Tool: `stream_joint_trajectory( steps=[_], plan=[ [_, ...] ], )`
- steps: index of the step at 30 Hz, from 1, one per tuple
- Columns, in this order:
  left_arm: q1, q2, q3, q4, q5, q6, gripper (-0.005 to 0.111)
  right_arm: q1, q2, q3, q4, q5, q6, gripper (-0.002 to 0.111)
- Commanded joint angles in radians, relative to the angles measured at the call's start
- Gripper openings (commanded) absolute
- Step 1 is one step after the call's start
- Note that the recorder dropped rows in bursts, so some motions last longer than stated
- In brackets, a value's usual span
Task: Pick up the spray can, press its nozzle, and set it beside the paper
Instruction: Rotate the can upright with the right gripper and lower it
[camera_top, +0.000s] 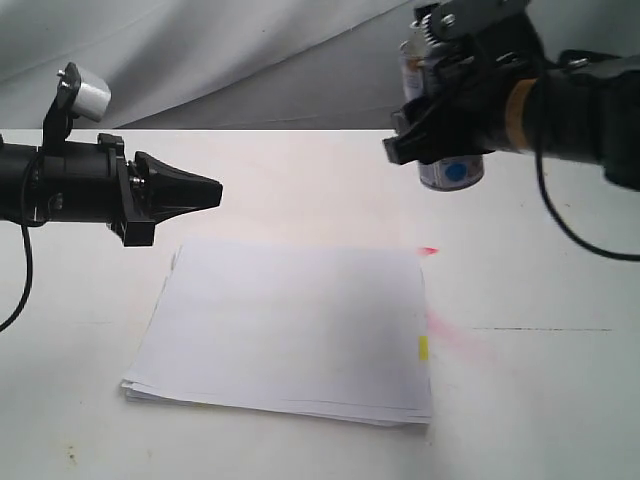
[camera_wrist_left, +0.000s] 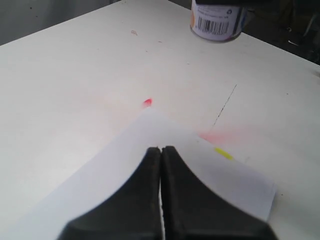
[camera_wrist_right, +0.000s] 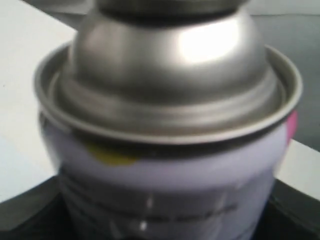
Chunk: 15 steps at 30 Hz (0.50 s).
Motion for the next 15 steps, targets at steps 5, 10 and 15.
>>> stream_joint_trajectory(
  steps=[5, 10, 15],
  plan=[
    [-0.001, -0.008, 0.004, -0.017, 0.003, -0.009, 0.0, -0.245, 0.068, -0.009, 0.101, -0.317, -0.04, 0.0],
    [-0.001, -0.008, 0.004, -0.017, 0.003, -0.011, 0.0, -0.282, 0.164, -0.009, 0.421, -0.491, -0.403, 0.0],
    [-0.001, -0.008, 0.004, -0.017, -0.001, -0.015, 0.0, -0.282, 0.276, -0.009, 0.809, -0.676, -0.76, 0.0]
  ],
)
